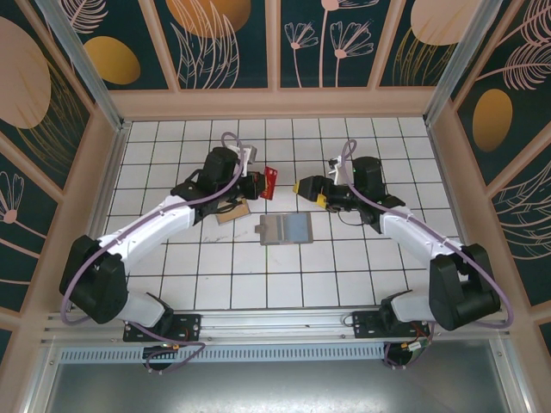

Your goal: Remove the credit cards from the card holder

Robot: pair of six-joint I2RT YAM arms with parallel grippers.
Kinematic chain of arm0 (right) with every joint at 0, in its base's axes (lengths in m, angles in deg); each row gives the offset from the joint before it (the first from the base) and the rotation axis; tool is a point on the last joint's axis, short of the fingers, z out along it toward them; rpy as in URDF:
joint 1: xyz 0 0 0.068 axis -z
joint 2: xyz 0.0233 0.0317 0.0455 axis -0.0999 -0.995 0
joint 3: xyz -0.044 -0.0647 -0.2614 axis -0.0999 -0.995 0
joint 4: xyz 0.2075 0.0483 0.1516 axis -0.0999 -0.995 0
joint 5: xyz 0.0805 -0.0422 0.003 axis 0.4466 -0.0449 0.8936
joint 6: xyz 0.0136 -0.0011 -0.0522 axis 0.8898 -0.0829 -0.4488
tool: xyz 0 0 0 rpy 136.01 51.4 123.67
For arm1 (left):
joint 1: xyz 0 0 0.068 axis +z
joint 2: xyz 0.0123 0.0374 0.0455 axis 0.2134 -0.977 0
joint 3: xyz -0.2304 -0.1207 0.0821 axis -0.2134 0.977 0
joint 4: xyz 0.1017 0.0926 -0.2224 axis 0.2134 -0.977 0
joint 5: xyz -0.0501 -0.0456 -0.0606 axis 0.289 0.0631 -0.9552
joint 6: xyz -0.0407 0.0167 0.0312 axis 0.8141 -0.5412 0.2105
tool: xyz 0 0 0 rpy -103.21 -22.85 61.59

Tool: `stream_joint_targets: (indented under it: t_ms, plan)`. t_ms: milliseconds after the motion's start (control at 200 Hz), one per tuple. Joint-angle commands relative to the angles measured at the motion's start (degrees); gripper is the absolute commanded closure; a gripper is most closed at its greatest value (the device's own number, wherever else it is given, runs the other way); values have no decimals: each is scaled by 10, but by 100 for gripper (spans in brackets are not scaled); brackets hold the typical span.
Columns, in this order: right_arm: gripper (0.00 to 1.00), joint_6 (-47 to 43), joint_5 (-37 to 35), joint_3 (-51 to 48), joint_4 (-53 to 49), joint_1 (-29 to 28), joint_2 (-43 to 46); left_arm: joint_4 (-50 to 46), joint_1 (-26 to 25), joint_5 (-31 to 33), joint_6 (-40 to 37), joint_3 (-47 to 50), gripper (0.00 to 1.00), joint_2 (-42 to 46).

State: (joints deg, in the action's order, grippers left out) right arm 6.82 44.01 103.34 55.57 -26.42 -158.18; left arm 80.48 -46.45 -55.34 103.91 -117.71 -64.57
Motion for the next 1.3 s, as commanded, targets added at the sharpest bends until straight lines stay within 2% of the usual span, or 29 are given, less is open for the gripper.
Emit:
stream_joint_targets:
  t_ms: [0, 120, 235, 415, 546, 686, 861, 1296]
  plan:
    - [1, -37, -25, 25, -31, 1, 24, -27, 1, 118, -196, 25, 100, 47]
    - [1, -41, -28, 17, -29, 3, 38, -44, 1, 169, -335, 19, 100, 55]
    - [1, -46, -30, 11, -26, 6, 46, -88, 1, 199, -433, -19, 100, 31]
    - [1, -59, -28, 4, -28, 13, 50, -80, 1, 270, -568, -4, 100, 14]
    - [1, -74, -19, 3, -32, 16, 56, -76, 4, 294, -641, 5, 100, -3]
    - [1, -72, -25, 4, -33, 16, 52, -51, 20, 308, -665, 1, 100, -33]
    - [1, -76, -25, 14, -41, 17, 40, -26, 45, 287, -661, 7, 100, -53]
    - [1, -80, -24, 40, -53, 20, 8, 29, 46, 278, -676, 65, 100, -75]
